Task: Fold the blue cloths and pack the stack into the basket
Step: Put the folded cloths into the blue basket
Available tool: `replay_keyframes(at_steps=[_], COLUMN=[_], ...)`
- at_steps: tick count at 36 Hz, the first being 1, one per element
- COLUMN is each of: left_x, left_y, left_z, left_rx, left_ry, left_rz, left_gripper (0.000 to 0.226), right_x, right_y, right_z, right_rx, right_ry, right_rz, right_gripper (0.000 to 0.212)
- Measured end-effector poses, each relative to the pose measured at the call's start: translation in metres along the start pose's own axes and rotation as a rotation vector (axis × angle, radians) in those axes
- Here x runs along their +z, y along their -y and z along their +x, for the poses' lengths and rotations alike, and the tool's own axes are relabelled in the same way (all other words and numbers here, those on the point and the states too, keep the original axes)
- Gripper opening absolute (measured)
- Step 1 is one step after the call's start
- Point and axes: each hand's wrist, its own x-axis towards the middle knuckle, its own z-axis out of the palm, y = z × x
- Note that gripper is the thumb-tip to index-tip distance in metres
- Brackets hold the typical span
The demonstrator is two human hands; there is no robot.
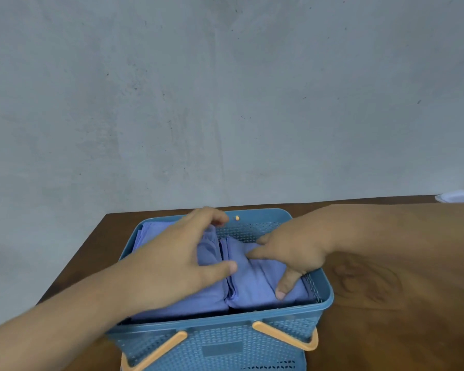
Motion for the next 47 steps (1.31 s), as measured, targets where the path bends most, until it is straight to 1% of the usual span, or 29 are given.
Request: replay_keyframes(at_steps=[1, 3, 5, 6, 7, 10, 13, 15, 19, 20, 22, 24, 26, 28, 29, 30, 31, 32, 33, 34, 35, 36, 37, 38, 39, 41, 42, 44, 47], left_x=[-0.006, -0.014, -0.013, -0.013, -0.011, -0.01, -0.007, -0.006, -0.007, -0.008, -0.012, -0.018, -0.021, -0.02, -0.016, -0.012, -0.008, -0.002, 0.003, 0.007, 0.011, 0.013, 0.015, 0.016, 0.016, 0.016, 0.016, 0.016, 0.018], left_y=[0.002, 0.006, 0.009, 0.01, 0.011, 0.017, 0.02, 0.022, 0.022, 0.021, 0.017, 0.014, 0.011, 0.012, 0.014, 0.016, 0.019, 0.021, 0.023, 0.025, 0.026, 0.026, 0.025, 0.024, 0.023, 0.021, 0.021, 0.022, 0.029], left_z=[-0.006, -0.018, -0.026, -0.029, -0.032, -0.036, -0.039, -0.041, -0.044, -0.044, -0.044, -0.042, -0.035, -0.026, -0.021, -0.016, -0.01, -0.004, 0.001, 0.006, 0.01, 0.014, 0.016, 0.018, 0.019, 0.02, 0.02, 0.019, 0.015], left_rx=[-0.009, -0.047, -0.058, -0.041, -0.019, 0.052, 0.114, 0.137, 0.165, 0.17, 0.187, 0.195, 0.175, 0.134, 0.114, 0.092, 0.072, 0.056, 0.039, 0.021, 0.005, -0.007, -0.02, -0.032, -0.048, -0.072, -0.084, -0.125, -0.182], left_ry=[0.044, 0.136, 0.152, 0.136, 0.107, 0.028, -0.026, -0.051, -0.084, -0.102, -0.174, -0.253, -0.293, -0.275, -0.246, -0.206, -0.156, -0.103, -0.048, 0.003, 0.048, 0.081, 0.105, 0.123, 0.137, 0.154, 0.159, 0.167, 0.208], left_rz=[0.106, 0.283, 0.357, 0.373, 0.373, 0.341, 0.312, 0.284, 0.262, 0.27, 0.266, 0.192, 0.123, 0.098, 0.096, 0.103, 0.122, 0.149, 0.175, 0.196, 0.21, 0.222, 0.232, 0.239, 0.236, 0.221, 0.212, 0.185, 0.193], left_gripper=[0.078, 0.093, 0.089, 0.08, 0.07, 0.047, 0.03, 0.024, 0.019, 0.02, 0.028, 0.033, 0.038, 0.039, 0.037, 0.034, 0.033, 0.034, 0.036, 0.037, 0.038, 0.039, 0.04, 0.042, 0.042, 0.037, 0.035, 0.044, 0.069], right_x=[-0.002, -0.007, -0.012, -0.015, -0.017, -0.023, -0.028, -0.031, -0.041, -0.044, -0.051, -0.055, -0.056, -0.049, -0.043, -0.037, -0.032, -0.027, -0.022, -0.019, -0.019, -0.021, -0.023, -0.026, -0.027, -0.026, -0.024, -0.013, 0.002], right_y=[-0.001, 0.001, 0.008, 0.013, 0.019, 0.039, 0.053, 0.057, 0.063, 0.063, 0.059, 0.05, 0.034, 0.017, 0.009, 0.003, 0.0, -0.002, -0.003, 0.0, 0.005, 0.009, 0.011, 0.012, 0.011, 0.013, 0.015, 0.015, 0.014], right_z=[-0.001, -0.004, -0.002, 0.002, 0.009, 0.031, 0.044, 0.048, 0.05, 0.049, 0.04, 0.025, 0.007, -0.013, -0.022, -0.03, -0.038, -0.043, -0.045, -0.047, -0.047, -0.045, -0.041, -0.037, -0.032, -0.019, -0.012, 0.004, 0.017], right_rx=[-0.016, -0.04, -0.021, 0.001, 0.023, 0.131, 0.196, 0.21, 0.214, 0.192, 0.132, 0.089, 0.087, 0.167, 0.225, 0.291, 0.353, 0.4, 0.44, 0.47, 0.475, 0.433, 0.361, 0.263, 0.147, -0.065, -0.132, -0.182, -0.158], right_ry=[-0.043, -0.229, -0.438, -0.499, -0.506, -0.356, -0.272, -0.272, -0.323, -0.343, -0.375, -0.424, -0.505, -0.515, -0.463, -0.384, -0.304, -0.252, -0.257, -0.322, -0.429, -0.546, -0.633, -0.679, -0.683, -0.585, -0.528, -0.466, -0.464], right_rz=[0.041, 0.134, 0.288, 0.398, 0.542, 1.031, 1.284, 1.332, 1.296, 1.316, 1.429, 1.562, 1.632, 1.534, 1.382, 1.155, 0.878, 0.588, 0.324, 0.131, 0.004, -0.084, -0.108, -0.07, 0.019, 0.187, 0.212, 0.207, 0.274], right_gripper=[0.088, 0.064, 0.035, 0.024, 0.021, 0.04, 0.055, 0.048, 0.028, 0.026, 0.03, 0.03, 0.022, 0.016, 0.016, 0.016, 0.022, 0.034, 0.042, 0.045, 0.042, 0.037, 0.032, 0.031, 0.034, 0.045, 0.052, 0.064, 0.075])
